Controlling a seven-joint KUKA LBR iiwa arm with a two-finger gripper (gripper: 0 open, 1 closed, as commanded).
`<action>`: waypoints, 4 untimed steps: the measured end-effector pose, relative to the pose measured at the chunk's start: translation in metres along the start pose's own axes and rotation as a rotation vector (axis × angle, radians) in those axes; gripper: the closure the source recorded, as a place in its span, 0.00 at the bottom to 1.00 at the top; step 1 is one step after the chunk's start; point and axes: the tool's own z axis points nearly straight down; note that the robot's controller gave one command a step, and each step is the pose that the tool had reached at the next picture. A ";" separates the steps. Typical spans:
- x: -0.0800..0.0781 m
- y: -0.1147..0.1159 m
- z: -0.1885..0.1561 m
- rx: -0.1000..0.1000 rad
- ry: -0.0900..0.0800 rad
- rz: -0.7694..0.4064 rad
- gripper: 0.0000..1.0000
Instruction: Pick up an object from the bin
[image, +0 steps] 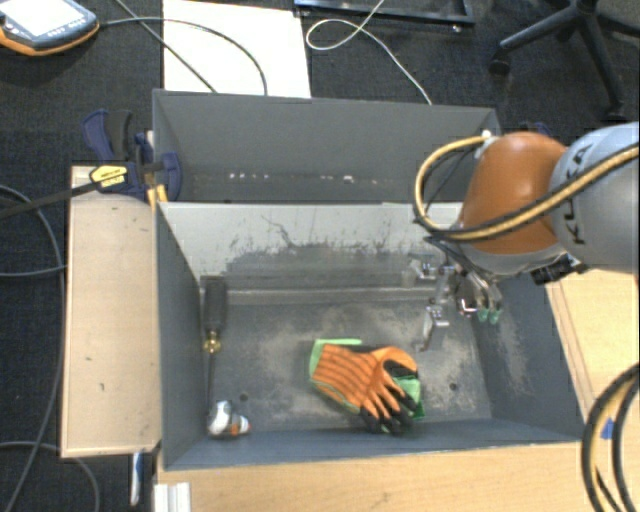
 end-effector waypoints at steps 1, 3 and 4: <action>-0.001 0.000 -0.005 0.000 -0.008 -0.001 0.00; 0.058 0.027 0.051 0.000 -0.007 0.056 1.00; 0.058 0.027 0.051 0.000 -0.007 0.054 1.00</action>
Offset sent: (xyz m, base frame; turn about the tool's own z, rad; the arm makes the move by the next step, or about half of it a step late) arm -0.0429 0.0519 -0.0618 -0.1696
